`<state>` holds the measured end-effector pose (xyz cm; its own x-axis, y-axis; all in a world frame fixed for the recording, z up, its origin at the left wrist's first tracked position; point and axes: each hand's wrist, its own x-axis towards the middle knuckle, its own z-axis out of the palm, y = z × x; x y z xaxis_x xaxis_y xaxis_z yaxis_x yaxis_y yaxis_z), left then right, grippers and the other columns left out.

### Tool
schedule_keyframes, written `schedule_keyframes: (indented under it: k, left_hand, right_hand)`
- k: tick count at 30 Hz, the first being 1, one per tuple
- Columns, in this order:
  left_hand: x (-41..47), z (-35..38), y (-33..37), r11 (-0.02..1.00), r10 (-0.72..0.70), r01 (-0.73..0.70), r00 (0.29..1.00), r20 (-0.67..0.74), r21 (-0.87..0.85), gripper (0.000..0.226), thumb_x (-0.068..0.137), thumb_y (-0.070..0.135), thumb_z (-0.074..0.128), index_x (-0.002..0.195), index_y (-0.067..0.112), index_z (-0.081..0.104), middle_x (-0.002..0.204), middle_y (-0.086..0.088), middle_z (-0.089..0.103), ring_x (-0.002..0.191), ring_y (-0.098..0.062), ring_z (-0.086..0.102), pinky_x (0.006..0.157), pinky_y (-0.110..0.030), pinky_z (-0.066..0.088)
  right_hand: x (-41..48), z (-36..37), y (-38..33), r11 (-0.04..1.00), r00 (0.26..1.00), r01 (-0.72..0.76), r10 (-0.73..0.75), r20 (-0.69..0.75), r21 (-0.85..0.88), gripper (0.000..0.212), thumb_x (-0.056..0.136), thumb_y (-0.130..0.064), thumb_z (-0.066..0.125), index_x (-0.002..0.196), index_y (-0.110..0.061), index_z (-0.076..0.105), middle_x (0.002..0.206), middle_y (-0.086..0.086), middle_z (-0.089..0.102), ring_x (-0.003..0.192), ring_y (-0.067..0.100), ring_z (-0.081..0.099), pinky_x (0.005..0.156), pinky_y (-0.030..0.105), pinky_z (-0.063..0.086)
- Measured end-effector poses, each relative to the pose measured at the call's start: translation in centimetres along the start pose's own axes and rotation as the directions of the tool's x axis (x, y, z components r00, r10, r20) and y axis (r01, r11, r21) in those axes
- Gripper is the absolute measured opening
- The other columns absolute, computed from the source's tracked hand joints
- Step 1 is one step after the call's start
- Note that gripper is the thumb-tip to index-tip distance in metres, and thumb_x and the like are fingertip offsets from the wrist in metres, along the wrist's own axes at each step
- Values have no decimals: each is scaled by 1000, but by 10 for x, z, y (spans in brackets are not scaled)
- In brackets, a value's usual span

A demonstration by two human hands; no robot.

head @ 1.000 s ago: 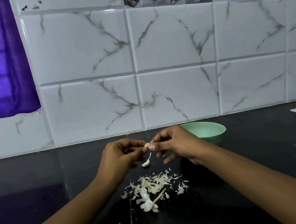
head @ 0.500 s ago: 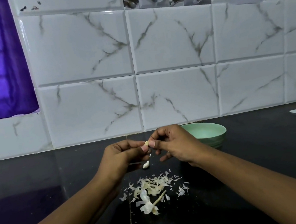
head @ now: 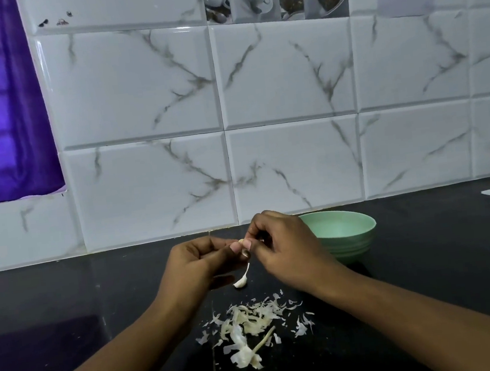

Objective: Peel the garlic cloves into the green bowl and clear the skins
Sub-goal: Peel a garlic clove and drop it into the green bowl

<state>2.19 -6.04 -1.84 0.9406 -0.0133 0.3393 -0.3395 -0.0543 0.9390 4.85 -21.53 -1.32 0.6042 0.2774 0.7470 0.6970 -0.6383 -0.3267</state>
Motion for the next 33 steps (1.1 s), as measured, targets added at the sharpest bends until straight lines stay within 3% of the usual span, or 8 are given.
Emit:
schedule_keyframes:
  k: [7, 12, 17, 21, 23, 26, 29, 33]
  left_hand:
    - [2, 1, -4, 984, -128, 127, 992, -4, -122, 13, 82, 13, 66, 72, 9, 72, 83, -13, 74, 78, -19, 70, 75, -32, 52]
    - [0, 4, -4, 985, -111, 103, 992, -52, -139, 13, 84, 9, 65, 73, 6, 71, 77, -13, 73, 75, -20, 70, 71, -30, 52]
    - [-1, 5, -3, 991, -67, 57, 994, -81, -121, 15, 86, 8, 63, 72, 8, 69, 67, -6, 72, 62, -9, 68, 60, -24, 53]
    - [1, 4, -3, 992, -70, 62, 994, -78, -110, 11, 86, 13, 64, 76, 11, 69, 71, -3, 73, 65, -8, 70, 68, -29, 50]
    - [3, 2, -4, 990, -91, 82, 993, -77, -115, 10, 86, 15, 64, 78, 11, 68, 75, -4, 74, 67, -10, 71, 65, -28, 51]
    - [6, -3, -4, 986, -115, 103, 990, -86, -130, 9, 88, 15, 64, 81, 11, 68, 77, -3, 74, 68, -10, 71, 56, -24, 53]
    - [8, -6, -4, 985, -123, 112, 989, -80, -131, 9, 87, 15, 64, 80, 11, 68, 76, -2, 74, 64, -9, 70, 49, -20, 52]
    - [9, -6, -4, 985, -141, 136, 989, -42, -109, 5, 85, 15, 66, 82, 11, 68, 79, -4, 74, 67, -10, 70, 51, -20, 52]
  right_hand:
    - [-6, 5, -1, 970, 984, 167, -176, -38, -176, 7, 89, -22, 57, 85, -17, 56, 82, -8, 51, 68, 9, 46, 58, 26, 36]
    - [-6, 7, -2, 904, 953, 249, -292, -77, -347, 14, 84, -27, 45, 78, -17, 53, 75, -6, 51, 61, 11, 46, 49, 22, 32]
    - [-7, 8, -6, 823, 914, 335, -402, -54, -459, 16, 79, -26, 43, 75, -15, 54, 72, -3, 51, 60, 13, 51, 43, 19, 29]
    - [-2, 1, -1, 889, 939, 325, -345, -3, -323, 14, 81, -28, 52, 75, -17, 58, 73, -7, 53, 61, 11, 51, 47, 22, 38]
    - [4, -11, 6, 965, 976, 216, -216, 17, -150, 9, 79, -24, 66, 73, -19, 63, 70, -12, 53, 62, 6, 53, 56, 24, 44]
    - [12, -28, 14, 994, 995, 94, -95, 16, 51, 16, 72, -14, 77, 67, -24, 65, 67, -10, 59, 61, 4, 55, 61, 26, 48]
    - [13, -35, 14, 973, 982, -9, -34, 186, 229, 19, 71, -6, 79, 67, -20, 66, 67, -7, 63, 62, 2, 57, 57, 18, 47]
    - [11, -31, 14, 962, 919, -112, 6, 395, 248, 15, 78, -3, 73, 78, -18, 69, 71, -1, 68, 66, 7, 63, 58, 19, 50]
